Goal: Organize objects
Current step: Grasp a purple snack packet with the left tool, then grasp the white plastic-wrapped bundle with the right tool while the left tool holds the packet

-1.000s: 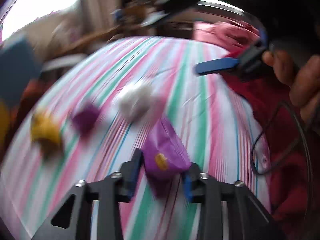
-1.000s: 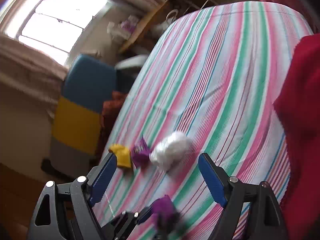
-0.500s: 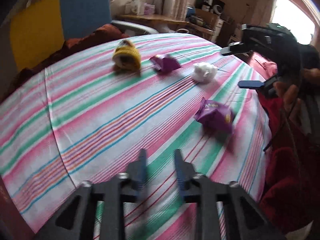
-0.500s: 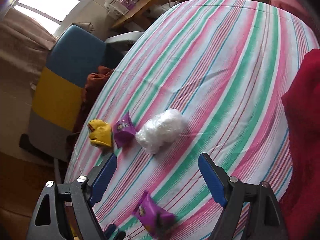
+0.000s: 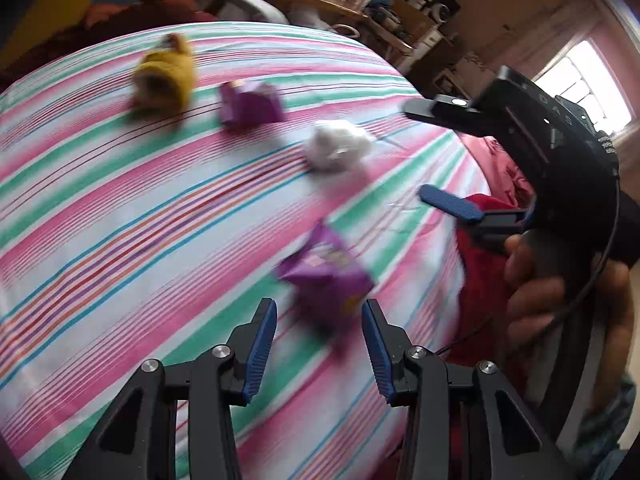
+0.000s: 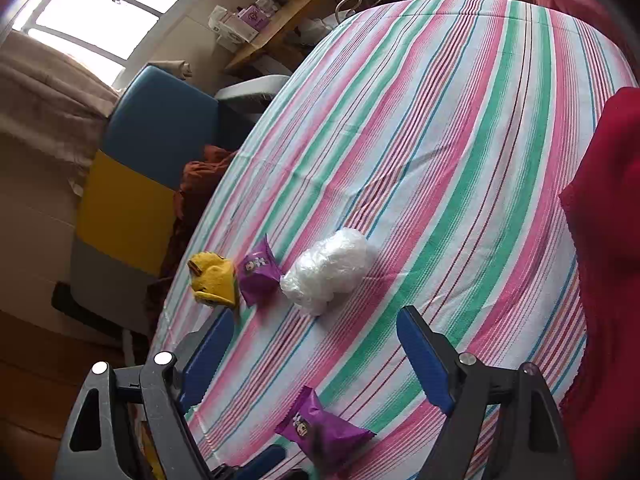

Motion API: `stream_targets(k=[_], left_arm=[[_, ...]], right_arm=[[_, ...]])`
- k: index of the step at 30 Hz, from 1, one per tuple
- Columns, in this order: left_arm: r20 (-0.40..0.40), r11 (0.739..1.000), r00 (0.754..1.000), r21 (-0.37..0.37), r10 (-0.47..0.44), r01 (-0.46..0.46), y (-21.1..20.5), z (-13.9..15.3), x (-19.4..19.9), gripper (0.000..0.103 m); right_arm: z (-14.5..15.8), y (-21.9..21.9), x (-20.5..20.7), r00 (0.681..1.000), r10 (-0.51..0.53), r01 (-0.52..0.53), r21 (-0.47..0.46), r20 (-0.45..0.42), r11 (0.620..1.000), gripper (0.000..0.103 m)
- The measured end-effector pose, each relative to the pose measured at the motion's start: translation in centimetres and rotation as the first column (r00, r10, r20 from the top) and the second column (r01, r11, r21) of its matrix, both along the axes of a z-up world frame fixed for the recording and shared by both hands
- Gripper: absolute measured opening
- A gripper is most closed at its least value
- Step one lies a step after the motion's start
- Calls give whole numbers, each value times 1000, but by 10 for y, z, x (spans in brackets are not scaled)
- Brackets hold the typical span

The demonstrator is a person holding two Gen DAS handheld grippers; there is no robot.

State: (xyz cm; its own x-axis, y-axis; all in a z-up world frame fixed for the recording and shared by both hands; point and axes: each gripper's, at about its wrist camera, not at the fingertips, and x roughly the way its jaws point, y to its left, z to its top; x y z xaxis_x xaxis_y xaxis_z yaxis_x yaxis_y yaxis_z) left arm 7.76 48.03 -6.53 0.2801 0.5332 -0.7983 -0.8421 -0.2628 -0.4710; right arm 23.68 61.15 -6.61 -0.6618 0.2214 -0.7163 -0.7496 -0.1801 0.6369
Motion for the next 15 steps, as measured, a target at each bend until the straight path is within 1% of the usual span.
stream_targets(k=[1, 2, 3, 4, 5, 8, 11, 13, 14, 15], left_arm=[[-1, 1000, 1000, 2, -1, 1, 6, 2, 3, 45], [-6, 1000, 1000, -4, 6, -6, 11, 2, 6, 48], [-19, 1000, 1000, -21, 21, -21, 18, 1, 7, 55], [-40, 999, 999, -38, 36, -38, 19, -1, 7, 58], [-60, 997, 997, -54, 47, -51, 23, -3, 8, 60], [-100, 996, 994, -76, 46, -53, 34, -9, 11, 60], [-185, 996, 983, -88, 18, -35, 40, -13, 19, 57], [-244, 997, 970, -79, -7, -13, 40, -14, 23, 48], [-273, 998, 962, -69, -21, 3, 38, -14, 24, 40], [-285, 998, 958, -57, -27, 11, 35, -14, 25, 39]], right_arm=[[0, 0, 1, 1000, -3, 3, -1, -10, 1000, 85], [1, 1, 2, 1000, -8, 8, 0, -18, 1000, 85], [2, 1, 3, 1000, -13, 13, 6, -24, 1000, 85], [3, 0, 3, 999, -16, 17, 11, -30, 1000, 85], [4, 0, 4, 999, -18, 19, 17, -37, 1000, 85], [5, 1, 4, 999, -16, 17, 12, -51, 1000, 85], [4, 2, 5, 998, -15, 15, 7, -53, 1000, 85], [3, 2, 4, 999, -12, 13, 2, -53, 1000, 85], [2, 2, 3, 999, -11, 11, -1, -51, 1000, 85], [2, 2, 4, 999, -11, 11, -4, -50, 1000, 85]])
